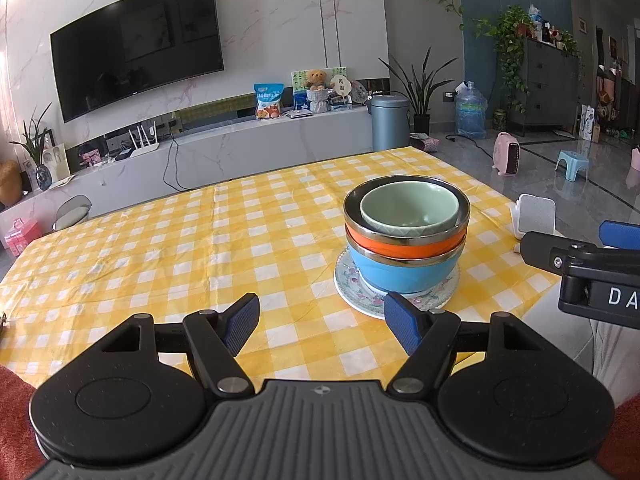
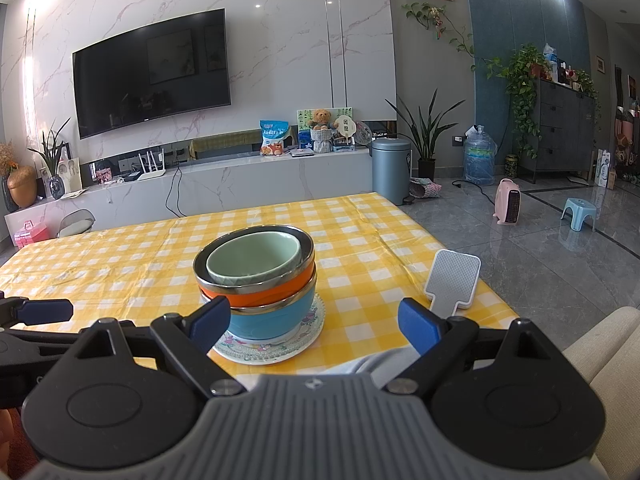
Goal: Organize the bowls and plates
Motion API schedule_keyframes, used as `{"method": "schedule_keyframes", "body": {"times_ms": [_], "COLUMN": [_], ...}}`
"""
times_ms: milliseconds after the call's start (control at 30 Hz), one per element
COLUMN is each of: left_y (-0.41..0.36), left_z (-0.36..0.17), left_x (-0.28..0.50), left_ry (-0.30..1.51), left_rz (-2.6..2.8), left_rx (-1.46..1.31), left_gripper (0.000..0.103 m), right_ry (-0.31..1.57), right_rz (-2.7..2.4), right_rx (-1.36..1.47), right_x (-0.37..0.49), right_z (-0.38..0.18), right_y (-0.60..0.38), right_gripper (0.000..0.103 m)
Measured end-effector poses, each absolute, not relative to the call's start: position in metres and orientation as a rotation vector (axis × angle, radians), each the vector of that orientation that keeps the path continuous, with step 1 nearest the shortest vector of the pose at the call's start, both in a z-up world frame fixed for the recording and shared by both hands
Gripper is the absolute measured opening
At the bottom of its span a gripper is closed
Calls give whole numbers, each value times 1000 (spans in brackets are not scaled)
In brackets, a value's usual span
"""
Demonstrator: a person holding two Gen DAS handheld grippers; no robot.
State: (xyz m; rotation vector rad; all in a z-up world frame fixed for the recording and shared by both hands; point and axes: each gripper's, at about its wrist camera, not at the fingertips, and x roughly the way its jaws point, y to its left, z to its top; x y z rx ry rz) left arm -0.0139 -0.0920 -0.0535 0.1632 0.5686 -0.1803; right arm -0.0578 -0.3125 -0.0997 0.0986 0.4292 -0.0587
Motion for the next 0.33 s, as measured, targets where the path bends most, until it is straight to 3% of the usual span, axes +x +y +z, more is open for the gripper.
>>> {"method": "schedule_keyframes", "body": {"times_ms": [333], "left_y": [-94], "left_z": [-52], "left_x": [-15], "left_ry": [568], "left_rz": [-178], "left_rx": [158], "left_gripper": [84], "right_ry": [430], "right_rz": [-59], "right_rx": [99], "right_x": [-58], "right_z": [-100], "right_y": [-313], "right_gripper": [89]}}
